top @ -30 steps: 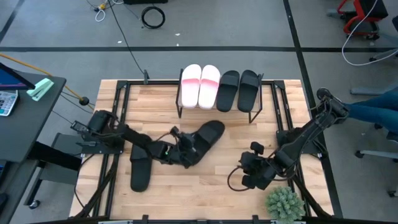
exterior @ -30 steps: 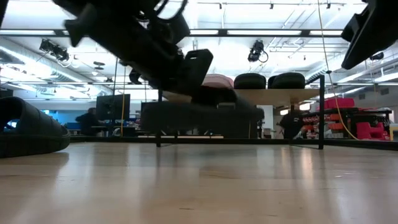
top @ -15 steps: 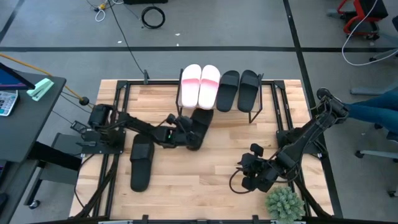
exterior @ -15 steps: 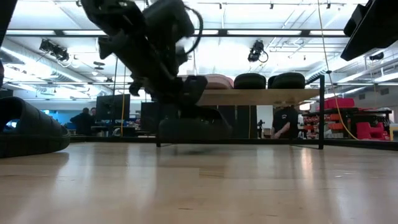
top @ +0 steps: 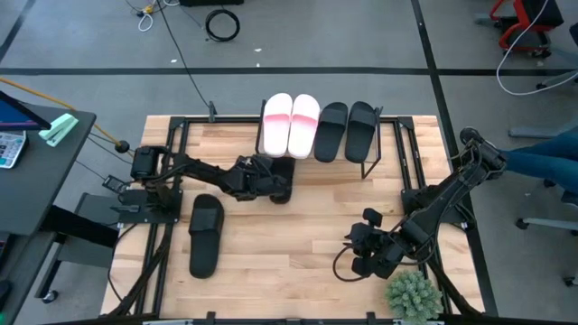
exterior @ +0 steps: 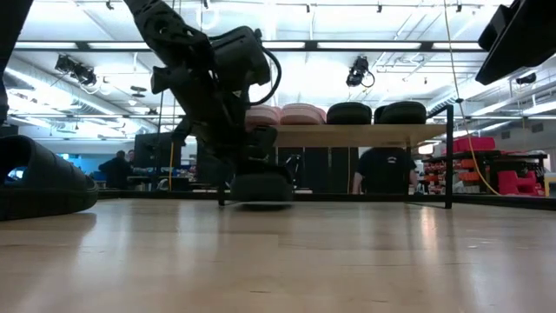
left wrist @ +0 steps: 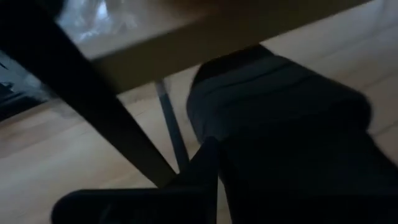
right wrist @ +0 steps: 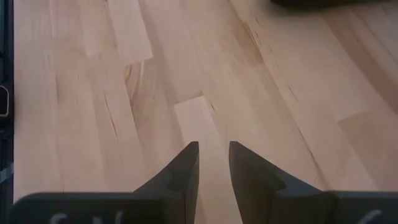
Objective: Pick and place slides into the shelf
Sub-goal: Put the right black slide under the shelf
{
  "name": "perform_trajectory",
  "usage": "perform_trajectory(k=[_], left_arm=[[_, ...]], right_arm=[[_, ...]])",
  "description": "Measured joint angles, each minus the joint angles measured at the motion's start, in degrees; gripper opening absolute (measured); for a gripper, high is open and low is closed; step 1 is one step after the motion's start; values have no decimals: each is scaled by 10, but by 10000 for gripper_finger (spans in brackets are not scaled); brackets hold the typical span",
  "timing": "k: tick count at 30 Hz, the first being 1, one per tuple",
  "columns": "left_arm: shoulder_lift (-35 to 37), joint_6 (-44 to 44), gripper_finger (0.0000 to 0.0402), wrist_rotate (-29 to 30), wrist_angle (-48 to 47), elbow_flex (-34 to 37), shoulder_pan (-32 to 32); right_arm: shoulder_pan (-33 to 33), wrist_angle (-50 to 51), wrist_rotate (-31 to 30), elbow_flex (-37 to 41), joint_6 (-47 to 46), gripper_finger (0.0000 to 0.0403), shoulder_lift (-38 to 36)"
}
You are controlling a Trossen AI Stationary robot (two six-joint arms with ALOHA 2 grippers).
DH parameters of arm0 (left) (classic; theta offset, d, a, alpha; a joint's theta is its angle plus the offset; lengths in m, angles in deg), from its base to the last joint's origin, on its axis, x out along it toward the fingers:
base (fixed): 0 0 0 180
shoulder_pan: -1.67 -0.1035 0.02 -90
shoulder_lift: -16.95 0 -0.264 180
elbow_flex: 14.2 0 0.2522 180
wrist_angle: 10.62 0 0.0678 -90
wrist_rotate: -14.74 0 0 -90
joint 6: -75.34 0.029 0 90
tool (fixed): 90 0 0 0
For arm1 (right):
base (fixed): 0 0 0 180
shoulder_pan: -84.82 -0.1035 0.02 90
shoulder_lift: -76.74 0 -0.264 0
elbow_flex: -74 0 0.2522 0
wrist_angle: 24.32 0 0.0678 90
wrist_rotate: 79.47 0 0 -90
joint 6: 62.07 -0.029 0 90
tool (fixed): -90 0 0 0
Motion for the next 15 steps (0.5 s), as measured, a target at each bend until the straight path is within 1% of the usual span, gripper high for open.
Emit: perform_trajectory(k=[4,10,13,15], left_arm=[[0,11,59,-32,0,0,0],[0,13,131,-43,-1,0,2],[0,13,156,-76,-2,0,9],[4,12,164,-103,-1,0,16]], right_arm=[[0,0,0,0,8,94,0],[0,0,0,0,18,92,0],[0,0,0,0,18,92,0],[0,0,0,0,18,92,0]])
